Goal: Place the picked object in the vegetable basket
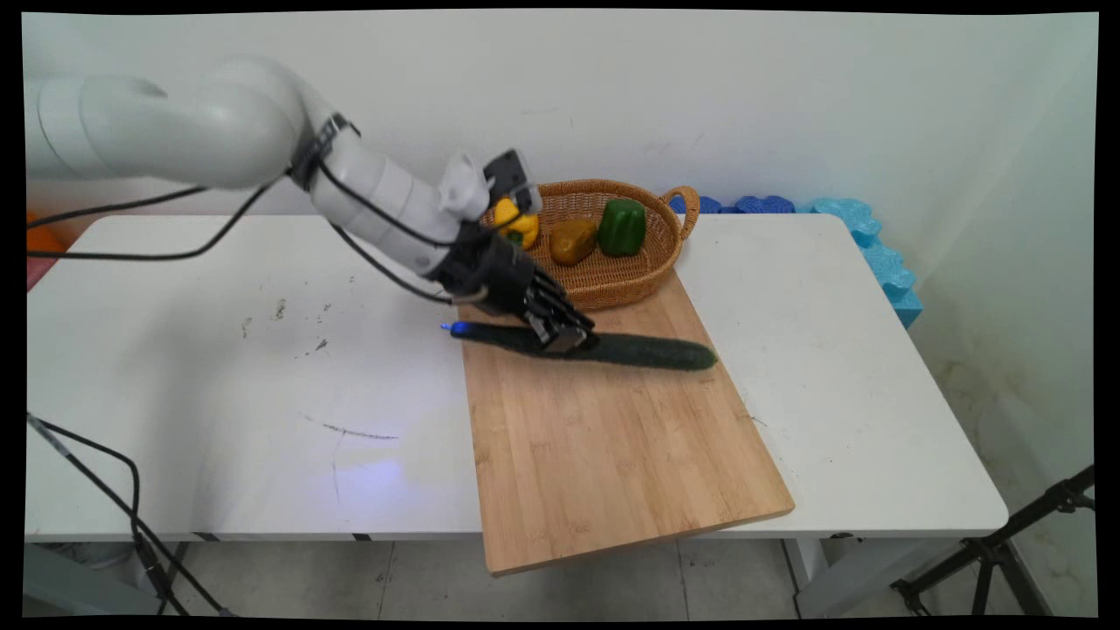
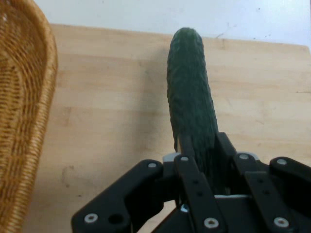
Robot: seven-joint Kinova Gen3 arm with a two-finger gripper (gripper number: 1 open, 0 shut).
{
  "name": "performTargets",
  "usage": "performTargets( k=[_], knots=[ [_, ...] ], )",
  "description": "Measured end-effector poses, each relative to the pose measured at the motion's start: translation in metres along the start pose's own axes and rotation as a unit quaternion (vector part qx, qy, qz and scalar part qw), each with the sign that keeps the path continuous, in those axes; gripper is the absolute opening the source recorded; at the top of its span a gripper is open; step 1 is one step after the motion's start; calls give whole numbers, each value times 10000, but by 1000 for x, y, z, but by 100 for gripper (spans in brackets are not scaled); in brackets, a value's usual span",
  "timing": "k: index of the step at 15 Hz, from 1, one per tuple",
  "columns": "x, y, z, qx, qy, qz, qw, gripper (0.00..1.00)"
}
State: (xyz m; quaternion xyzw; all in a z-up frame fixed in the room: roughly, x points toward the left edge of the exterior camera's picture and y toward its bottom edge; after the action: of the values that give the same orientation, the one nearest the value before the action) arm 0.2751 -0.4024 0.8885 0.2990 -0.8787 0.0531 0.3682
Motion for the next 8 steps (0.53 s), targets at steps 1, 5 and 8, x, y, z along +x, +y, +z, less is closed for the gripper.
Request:
performTargets(
  k=[1,5,8],
  knots=[
    [-6,3,7,25,8,-71,10000,0],
    [-28,12,28,119,45,-277,9995,0],
    [-40,15,39,177,71,-351,9992,0]
  ],
)
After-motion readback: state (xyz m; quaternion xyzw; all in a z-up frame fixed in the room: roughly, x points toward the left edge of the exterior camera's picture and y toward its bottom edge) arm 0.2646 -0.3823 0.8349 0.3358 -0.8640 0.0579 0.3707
